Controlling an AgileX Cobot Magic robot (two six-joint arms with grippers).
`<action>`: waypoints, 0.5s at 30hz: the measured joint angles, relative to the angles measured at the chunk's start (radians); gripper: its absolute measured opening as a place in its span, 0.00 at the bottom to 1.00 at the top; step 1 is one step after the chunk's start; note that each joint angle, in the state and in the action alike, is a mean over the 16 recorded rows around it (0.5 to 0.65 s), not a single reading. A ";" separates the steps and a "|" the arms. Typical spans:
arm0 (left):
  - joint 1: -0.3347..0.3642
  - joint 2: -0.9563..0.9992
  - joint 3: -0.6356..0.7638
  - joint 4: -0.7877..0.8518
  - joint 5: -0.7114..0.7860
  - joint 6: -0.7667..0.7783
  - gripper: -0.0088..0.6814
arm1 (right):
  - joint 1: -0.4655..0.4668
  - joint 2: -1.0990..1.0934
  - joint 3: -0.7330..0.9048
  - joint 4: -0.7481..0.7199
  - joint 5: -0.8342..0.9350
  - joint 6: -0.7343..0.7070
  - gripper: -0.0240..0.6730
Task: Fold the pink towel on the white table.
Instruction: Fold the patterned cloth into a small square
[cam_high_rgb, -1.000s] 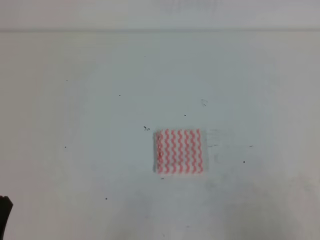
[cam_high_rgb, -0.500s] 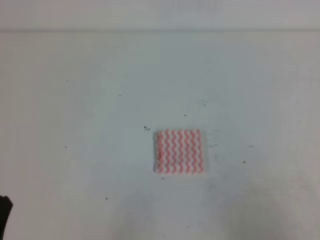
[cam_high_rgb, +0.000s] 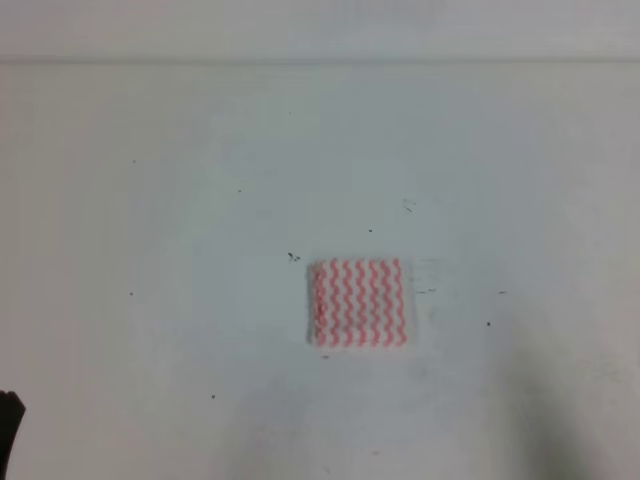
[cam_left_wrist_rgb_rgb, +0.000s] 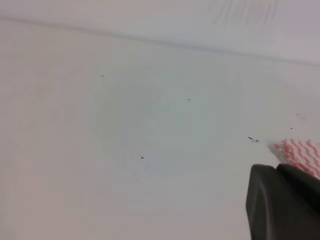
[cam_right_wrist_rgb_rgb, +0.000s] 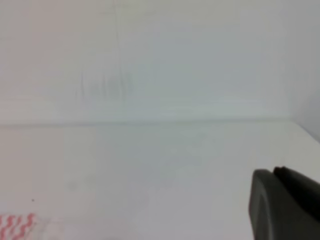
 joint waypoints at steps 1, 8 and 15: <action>0.000 -0.001 -0.001 0.002 0.000 0.000 0.01 | -0.015 -0.010 0.009 0.001 0.004 0.000 0.01; 0.000 -0.001 -0.001 0.002 -0.003 0.001 0.01 | -0.051 -0.056 0.059 -0.005 0.071 0.001 0.01; 0.000 -0.003 -0.004 0.008 -0.007 0.001 0.01 | -0.050 -0.057 0.064 -0.008 0.155 0.001 0.01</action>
